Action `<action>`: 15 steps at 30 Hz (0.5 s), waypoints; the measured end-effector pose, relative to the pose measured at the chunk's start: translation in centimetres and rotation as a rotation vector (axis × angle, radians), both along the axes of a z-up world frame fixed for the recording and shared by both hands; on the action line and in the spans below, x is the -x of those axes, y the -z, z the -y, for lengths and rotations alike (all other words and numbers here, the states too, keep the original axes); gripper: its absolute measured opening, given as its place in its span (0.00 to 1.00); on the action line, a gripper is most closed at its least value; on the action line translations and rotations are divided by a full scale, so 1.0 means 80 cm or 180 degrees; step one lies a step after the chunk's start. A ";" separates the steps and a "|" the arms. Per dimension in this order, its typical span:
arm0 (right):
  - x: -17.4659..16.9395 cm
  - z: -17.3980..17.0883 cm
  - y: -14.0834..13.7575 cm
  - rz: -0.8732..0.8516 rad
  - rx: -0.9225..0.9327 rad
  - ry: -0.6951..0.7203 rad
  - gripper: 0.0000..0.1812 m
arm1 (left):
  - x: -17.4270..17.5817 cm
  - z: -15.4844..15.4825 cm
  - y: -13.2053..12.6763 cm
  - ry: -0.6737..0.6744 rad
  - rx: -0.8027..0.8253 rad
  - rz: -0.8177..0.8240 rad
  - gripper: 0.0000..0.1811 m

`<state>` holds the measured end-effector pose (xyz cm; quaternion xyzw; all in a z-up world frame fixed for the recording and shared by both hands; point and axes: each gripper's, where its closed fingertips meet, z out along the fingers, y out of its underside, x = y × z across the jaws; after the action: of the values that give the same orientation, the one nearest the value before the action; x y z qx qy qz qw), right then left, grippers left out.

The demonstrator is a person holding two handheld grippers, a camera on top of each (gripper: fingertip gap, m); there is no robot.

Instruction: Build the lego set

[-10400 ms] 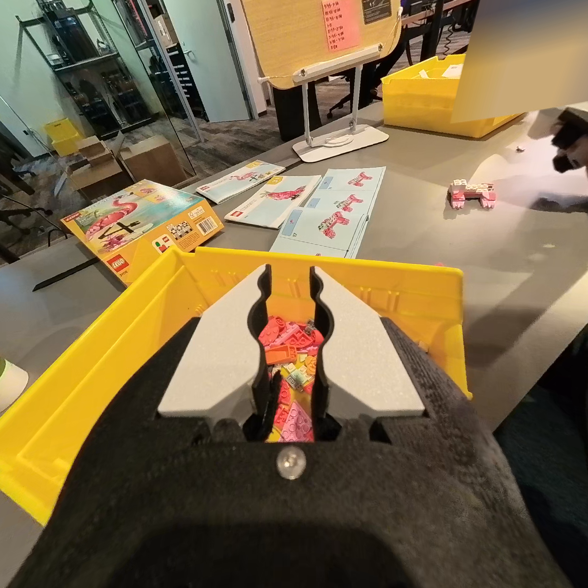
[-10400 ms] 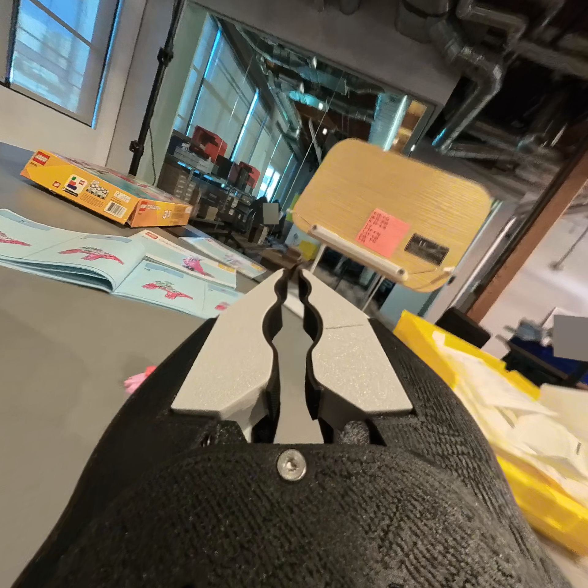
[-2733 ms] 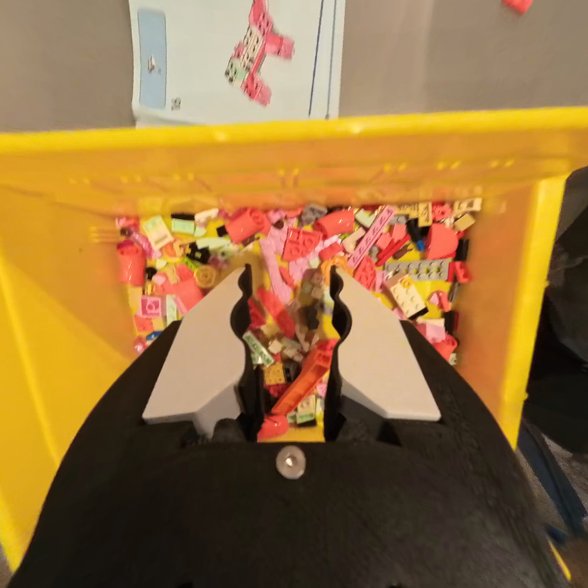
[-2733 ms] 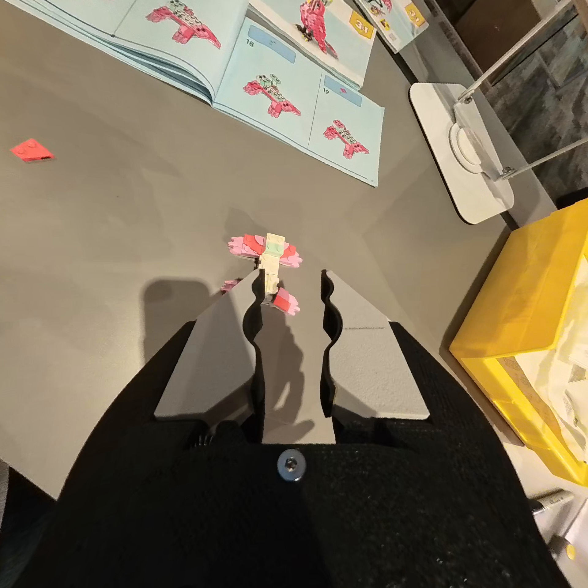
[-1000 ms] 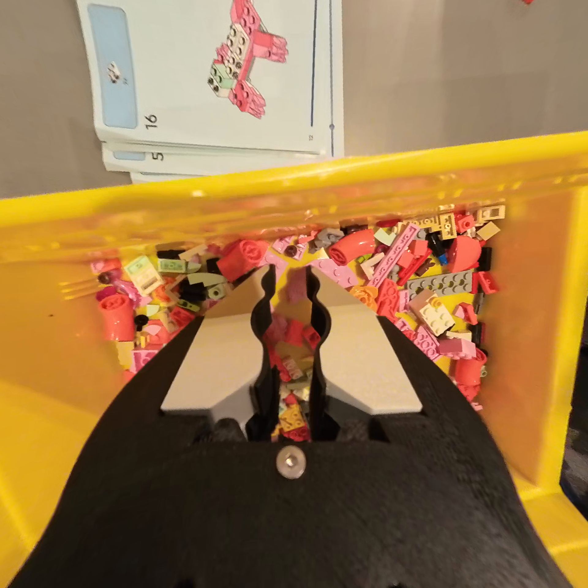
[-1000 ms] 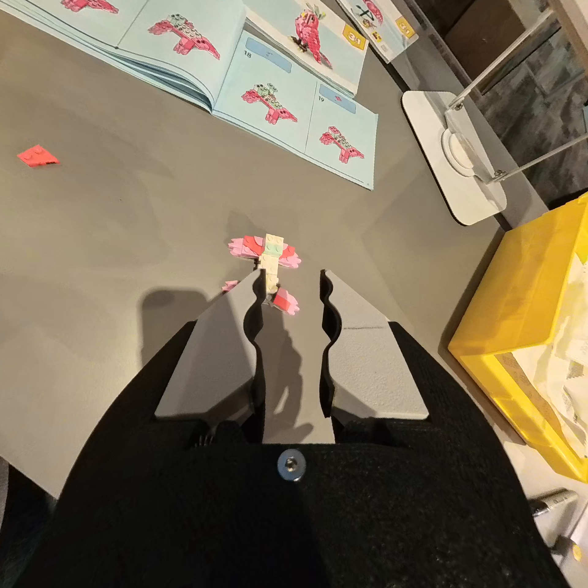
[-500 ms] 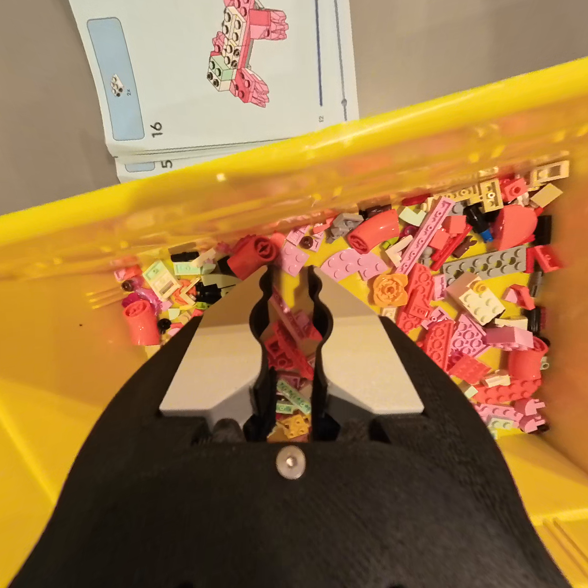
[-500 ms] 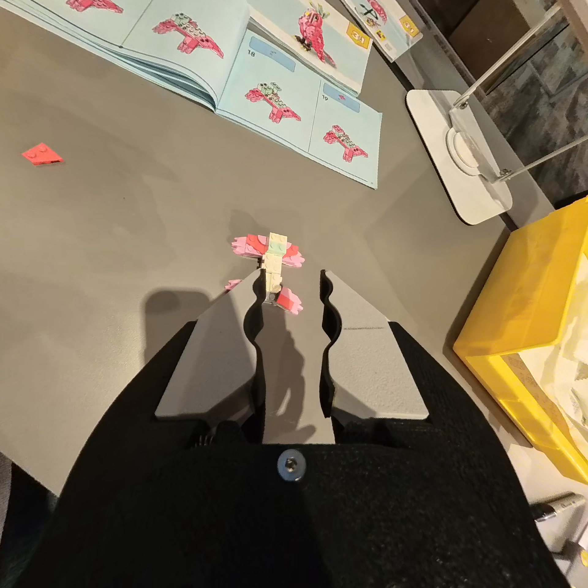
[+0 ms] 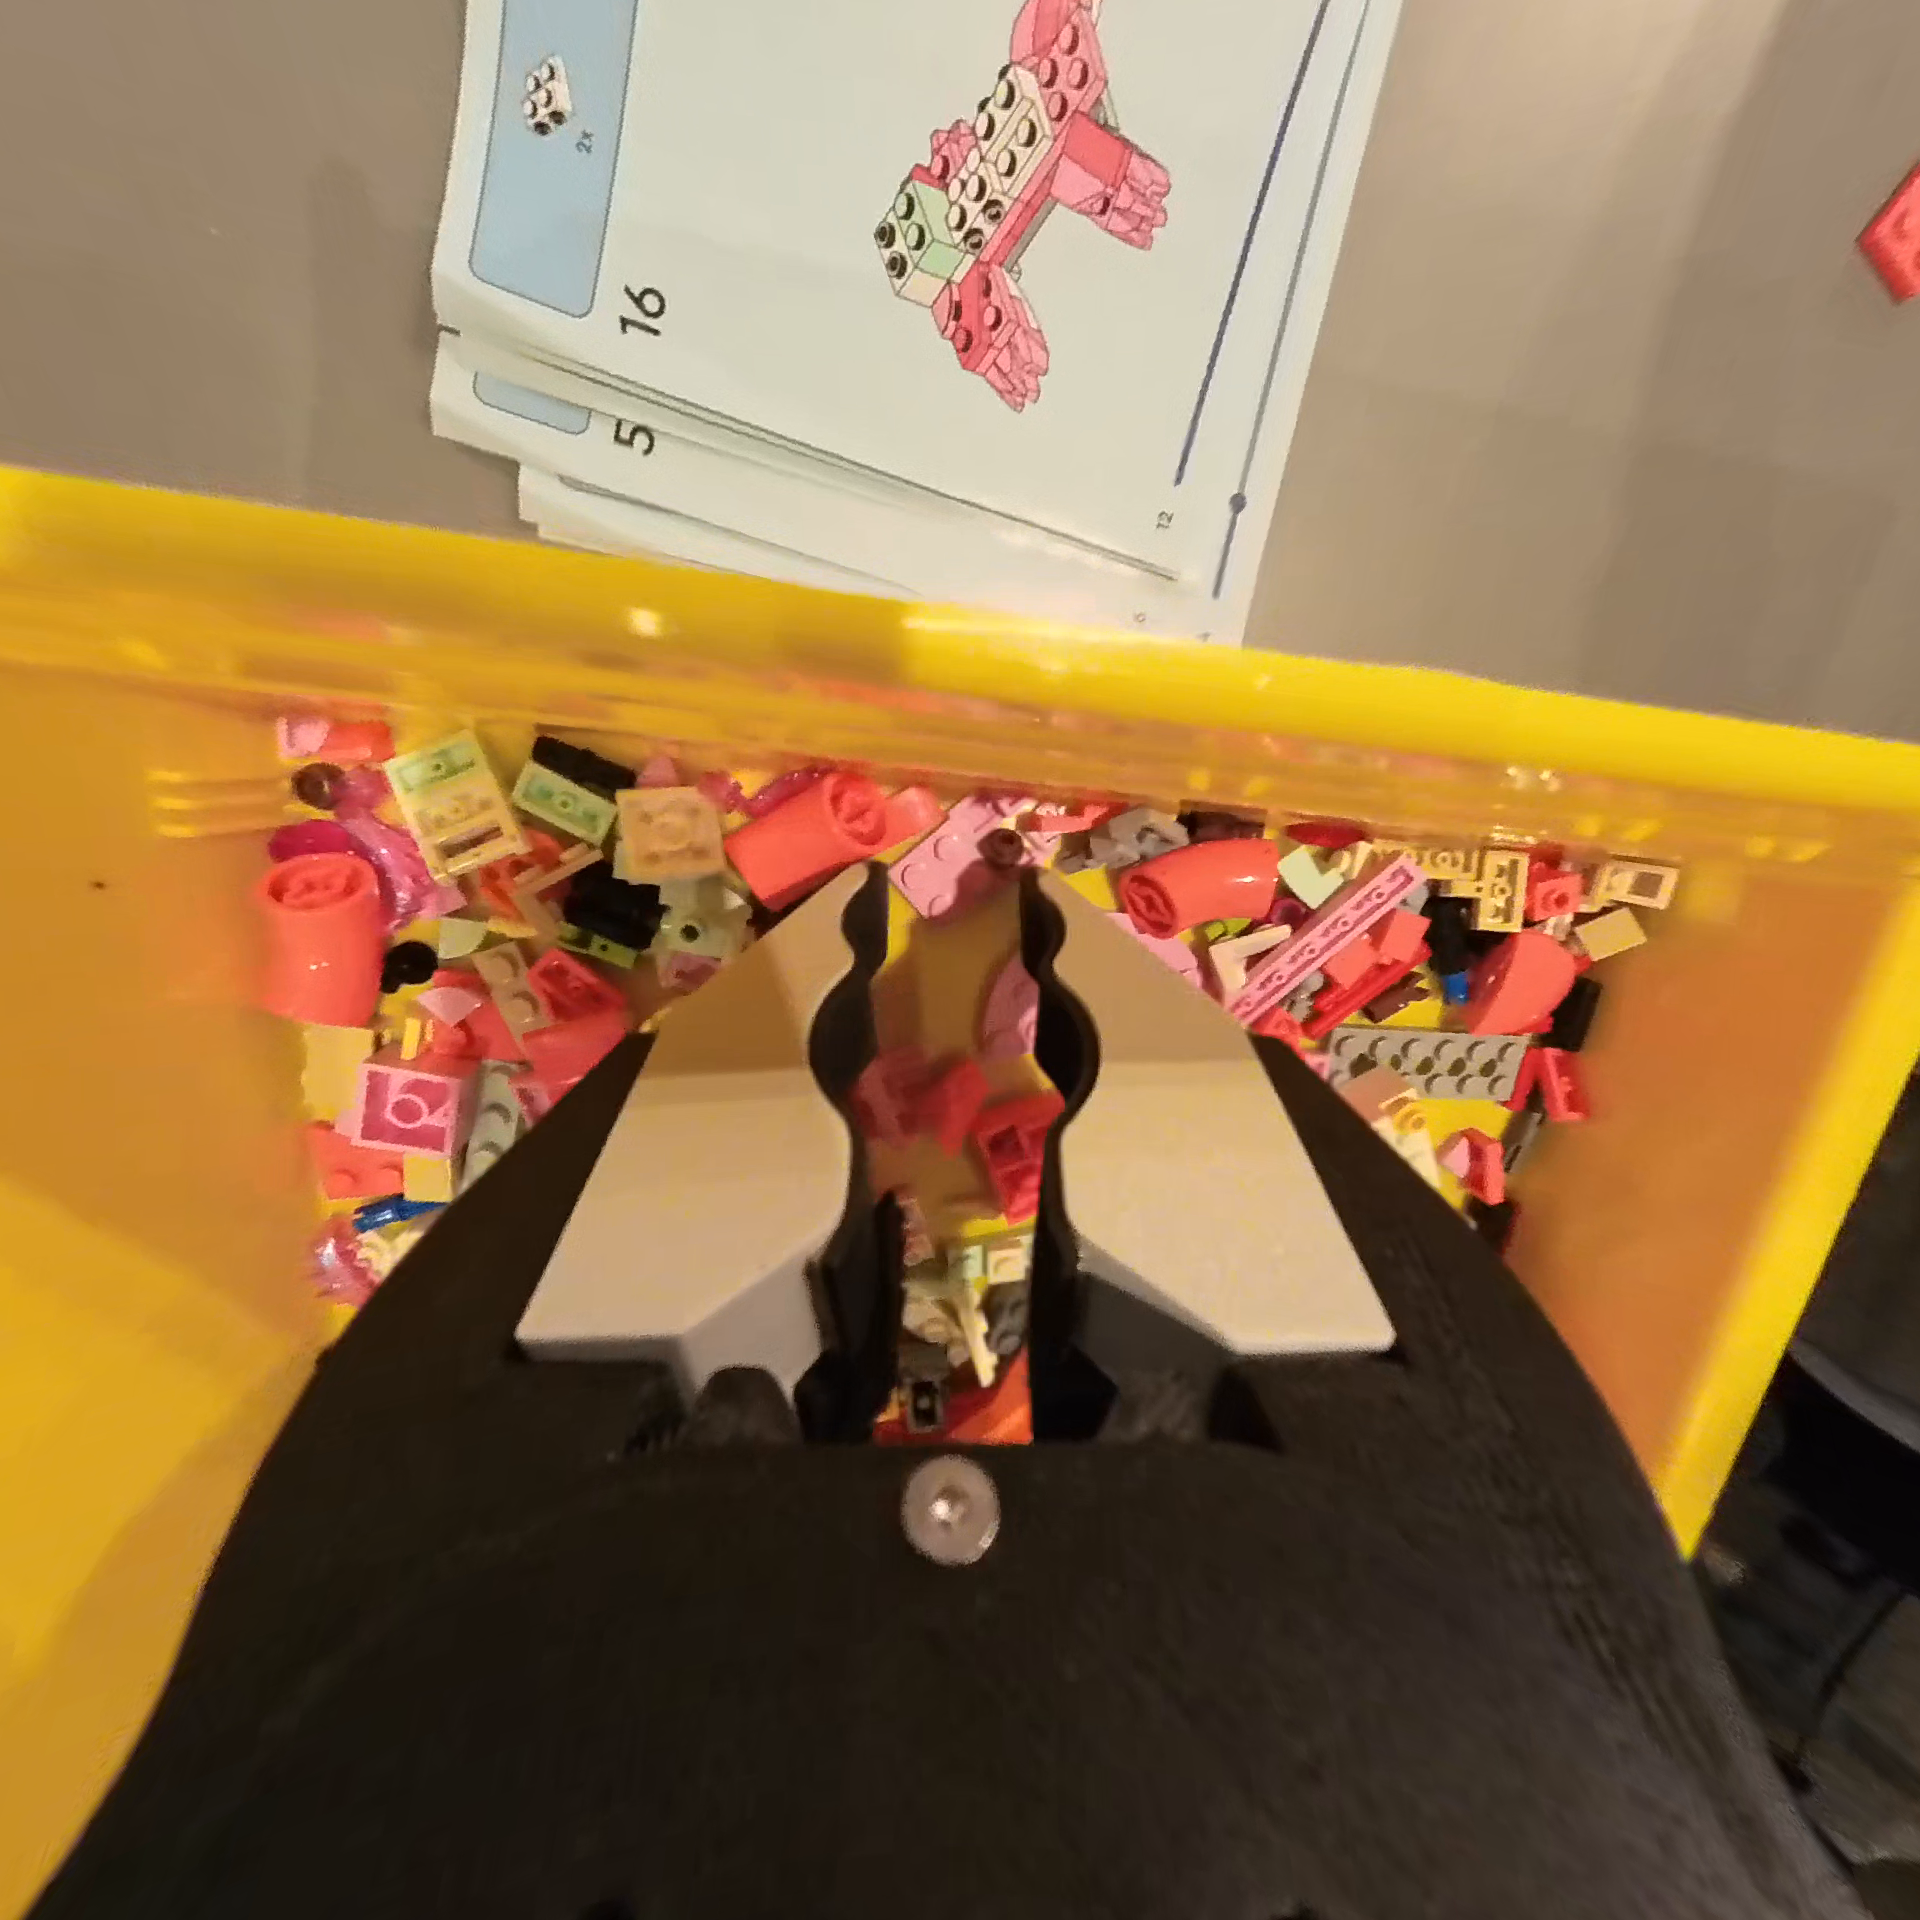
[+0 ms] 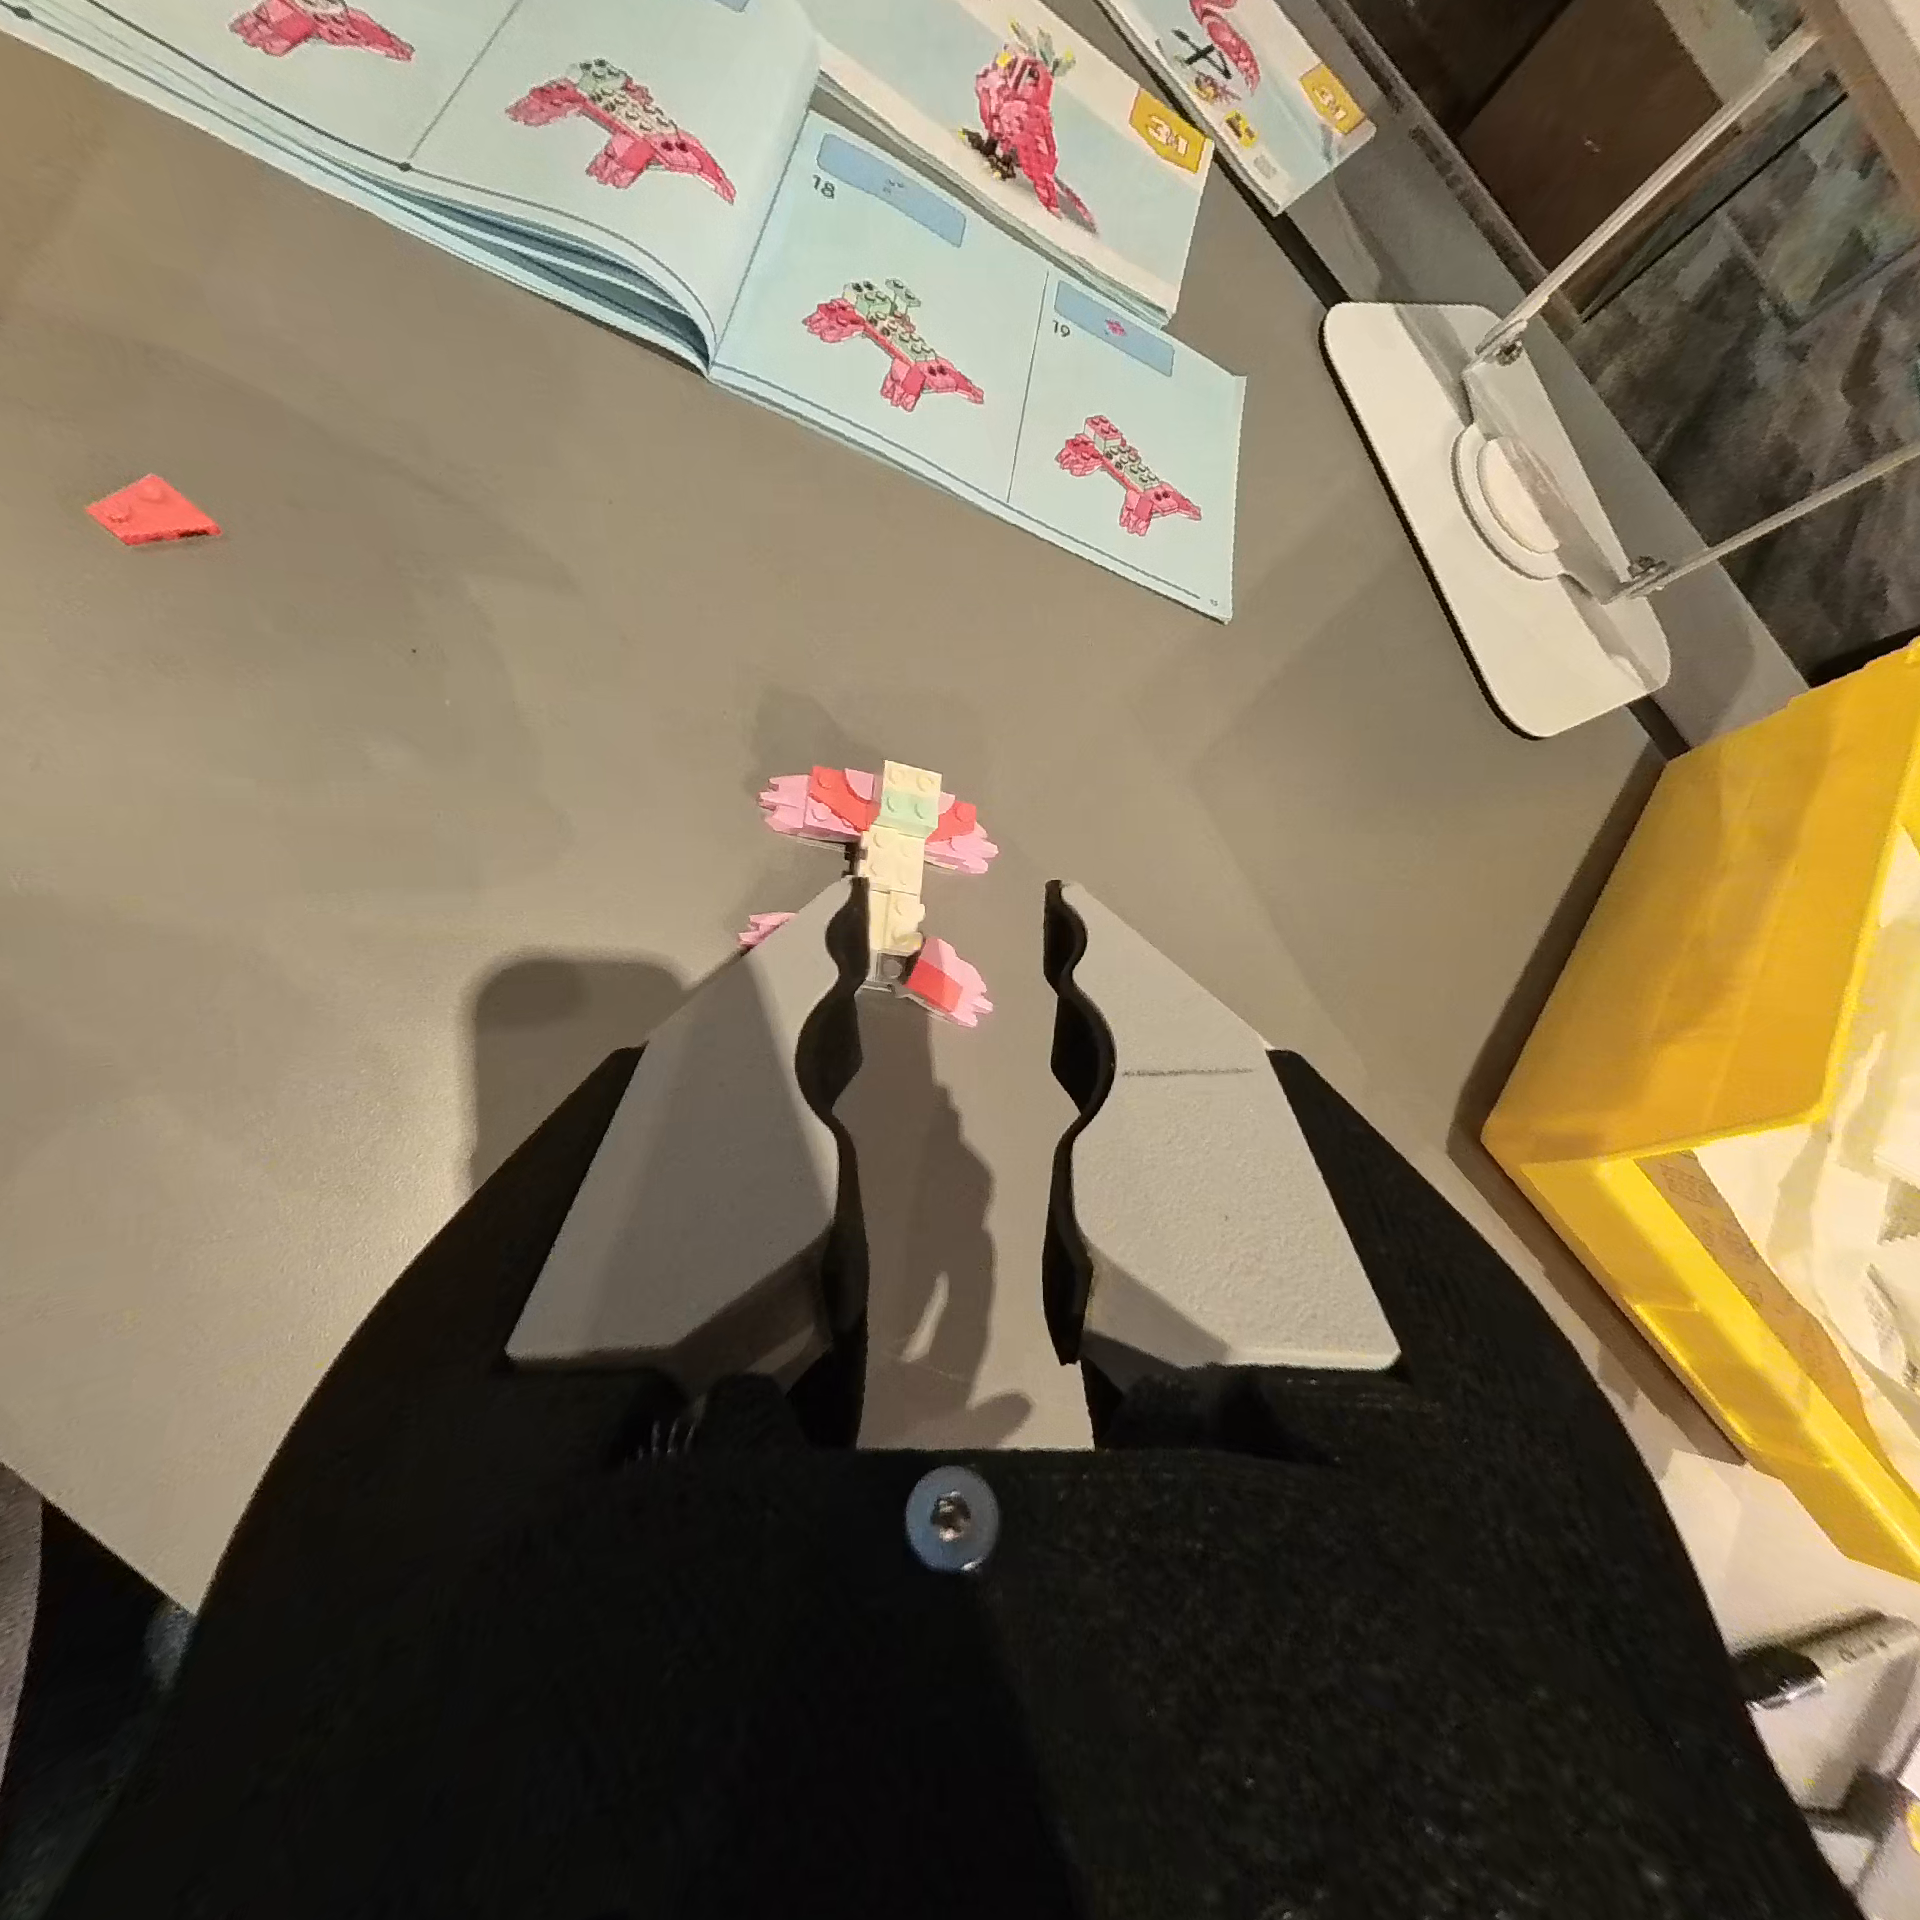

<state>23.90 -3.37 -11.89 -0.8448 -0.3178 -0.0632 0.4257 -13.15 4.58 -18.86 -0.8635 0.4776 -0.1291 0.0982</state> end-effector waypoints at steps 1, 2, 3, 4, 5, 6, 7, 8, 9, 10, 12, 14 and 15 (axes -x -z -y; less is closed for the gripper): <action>0.000 0.000 0.000 0.0000 -0.0002 -0.0004 0.17 | 0.000 0.000 0.000 -0.0013 -0.0025 -0.0027 0.14; 0.001 0.000 0.000 -0.0002 -0.0004 -0.0007 0.17 | 0.000 -0.001 0.001 -0.0011 -0.0073 -0.0057 0.13; 0.001 0.000 0.000 -0.0006 -0.0008 -0.0010 0.17 | -0.001 -0.001 0.001 0.0003 -0.0102 -0.0063 0.13; 0.001 0.000 0.000 -0.0011 -0.0014 -0.0013 0.17 | -0.001 0.000 0.001 0.0000 -0.0127 -0.0076 0.13; 0.002 0.000 -0.001 -0.0015 -0.0022 -0.0016 0.17 | 0.000 -0.001 0.001 0.0007 -0.0154 -0.0100 0.12; 0.002 0.000 -0.001 -0.0020 -0.0029 -0.0019 0.17 | 0.002 -0.001 0.002 0.0045 -0.0208 -0.0139 0.12; 0.002 0.000 -0.001 -0.0026 -0.0037 -0.0024 0.17 | 0.002 -0.001 0.003 0.0089 -0.0266 -0.0130 0.12; 0.002 0.000 -0.002 -0.0031 -0.0045 -0.0028 0.17 | 0.002 -0.001 0.003 0.0133 -0.0325 -0.0135 0.12; 0.002 0.000 -0.002 -0.0036 -0.0056 -0.0030 0.17 | 0.003 0.000 0.002 0.0181 -0.0365 -0.0155 0.12; 0.001 0.000 -0.003 -0.0043 -0.0068 -0.0030 0.17 | 0.006 0.001 0.002 0.0219 -0.0413 -0.0192 0.12; -0.001 0.000 -0.004 -0.0061 -0.0090 -0.0026 0.17 | 0.013 0.000 -0.001 0.0279 -0.0544 -0.0304 0.11; -0.003 0.001 -0.007 -0.0076 -0.0123 -0.0026 0.17 | 0.019 0.001 -0.008 0.0292 -0.0633 -0.0359 0.11; -0.004 0.001 -0.008 -0.0085 -0.0147 -0.0027 0.17 | 0.022 0.000 -0.015 0.0263 -0.0702 -0.0373 0.11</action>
<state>24.25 -3.44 -11.26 -0.8342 -0.3142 -0.0575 0.4496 -14.89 4.57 -17.69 -0.8331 0.5290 -0.0291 0.1591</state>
